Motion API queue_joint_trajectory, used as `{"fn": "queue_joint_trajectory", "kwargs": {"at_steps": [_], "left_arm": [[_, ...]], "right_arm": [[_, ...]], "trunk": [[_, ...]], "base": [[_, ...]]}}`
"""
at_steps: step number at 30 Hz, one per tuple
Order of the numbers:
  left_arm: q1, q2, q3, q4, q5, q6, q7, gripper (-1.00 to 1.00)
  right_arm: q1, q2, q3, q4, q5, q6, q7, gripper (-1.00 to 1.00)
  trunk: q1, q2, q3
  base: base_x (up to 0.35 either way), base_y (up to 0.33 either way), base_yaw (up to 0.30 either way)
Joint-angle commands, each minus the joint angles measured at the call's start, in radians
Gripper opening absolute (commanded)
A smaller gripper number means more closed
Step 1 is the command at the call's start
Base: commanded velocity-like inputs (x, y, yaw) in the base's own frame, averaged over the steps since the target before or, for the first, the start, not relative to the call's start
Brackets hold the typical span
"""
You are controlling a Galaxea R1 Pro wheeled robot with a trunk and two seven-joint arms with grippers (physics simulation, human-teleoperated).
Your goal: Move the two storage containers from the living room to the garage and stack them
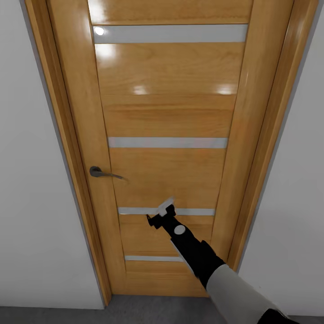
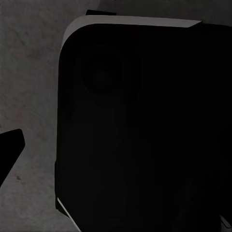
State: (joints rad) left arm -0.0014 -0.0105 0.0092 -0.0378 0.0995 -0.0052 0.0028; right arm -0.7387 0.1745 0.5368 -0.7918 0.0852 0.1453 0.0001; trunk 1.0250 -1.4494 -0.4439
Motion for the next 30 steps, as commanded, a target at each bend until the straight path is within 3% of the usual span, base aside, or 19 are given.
{"fn": "queue_joint_trajectory", "kwargs": {"at_steps": [1,6,11,20,30], "left_arm": [[0.000,0.000,0.000,-0.001,0.010,0.000,0.000,1.00],[0.000,0.000,0.000,-0.001,0.010,0.000,0.000,1.00],[0.000,0.000,0.000,-0.001,0.010,-0.001,0.000,1.00],[0.000,0.001,-0.001,-0.001,0.009,0.000,-0.003,1.00],[0.000,0.003,-0.002,-0.001,0.009,0.002,-0.004,1.00]], "right_arm": [[-0.026,0.000,0.000,0.042,0.008,-0.009,-0.001,1.00],[-0.110,0.000,0.000,0.183,0.001,-0.066,-0.001,1.00],[-0.158,0.000,0.000,0.251,0.000,-0.091,-0.002,1.00],[-0.198,0.000,0.000,0.276,-0.001,-0.096,-0.002,1.00],[-0.200,0.000,0.000,0.276,0.006,-0.096,-0.002,1.00]], "trunk": [[0.000,-0.001,-0.001],[0.000,-0.001,-0.001],[0.000,-0.001,-0.001],[0.000,-0.001,-0.001],[0.000,-0.001,-0.001]], "base": [[0.000,0.000,0.000],[0.000,0.000,0.000],[0.000,0.000,0.000],[0.022,0.000,0.000],[0.275,0.000,0.000]]}}
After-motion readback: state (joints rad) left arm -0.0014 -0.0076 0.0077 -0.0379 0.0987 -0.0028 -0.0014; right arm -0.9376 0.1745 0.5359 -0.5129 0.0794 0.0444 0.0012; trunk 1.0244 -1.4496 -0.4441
